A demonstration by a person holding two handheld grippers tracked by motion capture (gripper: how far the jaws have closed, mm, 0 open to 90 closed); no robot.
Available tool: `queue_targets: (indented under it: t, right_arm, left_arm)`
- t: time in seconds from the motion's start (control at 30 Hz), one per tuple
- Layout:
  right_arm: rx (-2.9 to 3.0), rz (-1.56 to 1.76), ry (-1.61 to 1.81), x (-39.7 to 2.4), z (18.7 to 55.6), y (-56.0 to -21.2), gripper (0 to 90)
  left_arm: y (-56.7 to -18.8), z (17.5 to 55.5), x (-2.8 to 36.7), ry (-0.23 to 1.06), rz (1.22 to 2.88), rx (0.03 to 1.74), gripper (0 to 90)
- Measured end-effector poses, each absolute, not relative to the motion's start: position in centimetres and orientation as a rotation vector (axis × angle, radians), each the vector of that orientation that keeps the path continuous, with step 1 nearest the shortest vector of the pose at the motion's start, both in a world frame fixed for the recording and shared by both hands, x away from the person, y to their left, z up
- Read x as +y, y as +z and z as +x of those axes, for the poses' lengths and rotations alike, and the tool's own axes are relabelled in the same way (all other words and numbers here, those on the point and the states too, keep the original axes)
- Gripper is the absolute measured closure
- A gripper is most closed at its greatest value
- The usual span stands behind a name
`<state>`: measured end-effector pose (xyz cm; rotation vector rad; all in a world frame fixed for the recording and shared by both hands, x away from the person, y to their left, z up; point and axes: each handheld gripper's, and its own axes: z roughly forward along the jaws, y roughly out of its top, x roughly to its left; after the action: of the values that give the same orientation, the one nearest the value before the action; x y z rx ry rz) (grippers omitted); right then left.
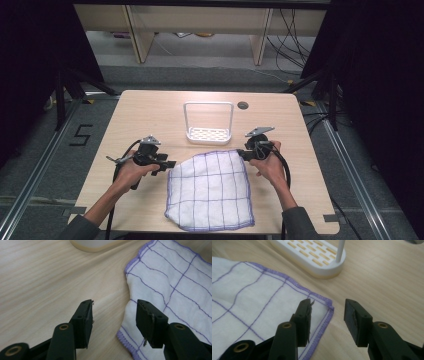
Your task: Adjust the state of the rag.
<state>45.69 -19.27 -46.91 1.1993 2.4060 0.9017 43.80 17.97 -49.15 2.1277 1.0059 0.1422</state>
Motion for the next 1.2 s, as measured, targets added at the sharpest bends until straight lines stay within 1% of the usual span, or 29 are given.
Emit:
queue_targets:
  t: [0.13, 0.23, 0.33, 0.4, 0.43, 0.5, 0.57, 0.6, 0.63, 0.67, 0.73, 0.77, 0.83, 0.87, 0.9, 0.97, 1.0, 1.03, 1.07, 1.1, 1.13, 1.17, 1.2]
  right_arm:
    - [2.428, 1.232, 0.874, -18.8, 46.6, -47.9, 58.3]
    - [2.423, 1.215, 0.878, -18.6, 47.1, -48.4, 58.3]
    - [2.450, 1.212, 0.864, -18.3, 47.5, -48.5, 58.3]
    - [2.447, 1.217, 0.867, -18.1, 47.6, -48.6, 58.6]
    - [2.462, 1.202, 0.853, -17.9, 47.8, -48.7, 60.8]
    - [2.463, 1.208, 0.848, -17.6, 48.0, -48.9, 63.9]
    - [2.474, 1.203, 0.835, -17.5, 48.4, -49.2, 69.3]
    - [2.471, 1.198, 0.822, -17.5, 48.5, -49.3, 73.8]
    - [2.477, 1.188, 0.815, -17.5, 48.6, -49.3, 78.4]
    - [2.471, 1.177, 0.811, -17.5, 48.7, -49.3, 82.1]
    - [2.468, 1.180, 0.811, -17.6, 48.7, -49.2, 87.4]
    - [2.468, 1.180, 0.811, -17.6, 48.7, -49.2, 87.4]
    - [2.458, 1.162, 0.814, -17.6, 48.4, -48.8, 88.7]
    - [2.464, 1.155, 0.808, -17.6, 48.2, -48.7, 88.8]
    - [2.458, 1.169, 0.812, -17.5, 47.9, -48.5, 88.8]
    - [2.467, 1.133, 0.828, -17.6, 47.3, -48.2, 88.8]
    - [2.459, 1.136, 0.834, -17.6, 47.0, -48.0, 88.9]
    - [2.470, 1.126, 0.837, -17.6, 46.6, -47.9, 88.9]
    - [2.478, 1.107, 0.836, -17.7, 46.3, -47.8, 88.9]
    - [2.460, 1.099, 0.852, -17.6, 46.0, -48.0, 88.9]
    - [2.477, 1.086, 0.831, -17.7, 45.7, -47.7, 88.9]
    - [2.491, 1.076, 0.830, -17.8, 45.4, -47.6, 88.9]
    - [2.484, 1.084, 0.850, -17.9, 45.1, -47.6, 88.9]
  left_arm:
    - [-49.5, 44.2, 17.0, 0.124, 2.108, 1.017, 48.4]
    - [-49.7, 44.2, 16.4, 0.101, 2.148, 0.985, 48.8]
    - [-49.9, 43.9, 15.5, 0.086, 2.139, 0.976, 49.6]
    - [-49.8, 43.8, 15.5, 0.092, 2.171, 0.949, 55.5]
    - [-50.0, 43.5, 14.9, 0.113, 2.160, 0.924, 62.1]
    - [-49.9, 43.3, 14.5, 0.147, 2.194, 0.874, 71.1]
    - [-49.6, 43.1, 14.3, 0.188, 2.190, 0.841, 82.2]
    - [-49.6, 43.1, 14.3, 0.188, 2.190, 0.841, 84.4]
    - [-49.0, 42.8, 14.2, 0.288, 2.185, 0.808, 85.2]
    - [-48.5, 42.6, 14.1, 0.338, 2.193, 0.782, 85.3]
    - [-47.9, 42.0, 13.8, 0.367, 2.183, 0.752, 85.5]
    - [-47.9, 42.0, 13.8, 0.367, 2.183, 0.752, 85.4]
    - [-47.8, 40.5, 12.9, 0.411, 2.213, 0.687, 84.7]
    - [-47.8, 40.5, 12.9, 0.411, 2.213, 0.687, 83.8]
    - [-48.2, 39.4, 12.2, 0.399, 2.255, 0.649, 81.9]
    - [-48.5, 38.9, 12.0, 0.373, 2.268, 0.635, 77.7]
    - [-49.1, 38.1, 11.5, 0.309, 2.288, 0.612, 75.6]
    - [-49.3, 37.9, 11.5, 0.285, 2.290, 0.604, 73.6]
    - [-49.3, 37.9, 11.5, 0.285, 2.290, 0.604, 70.4]
    - [-49.5, 37.7, 11.5, 0.248, 2.285, 0.612, 69.2]
    - [-49.5, 37.7, 11.5, 0.248, 2.285, 0.612, 67.1]
    - [-49.5, 37.7, 11.7, 0.175, 2.241, 0.645, 64.1]
    - [-49.5, 37.7, 11.9, 0.142, 2.213, 0.681, 60.3]
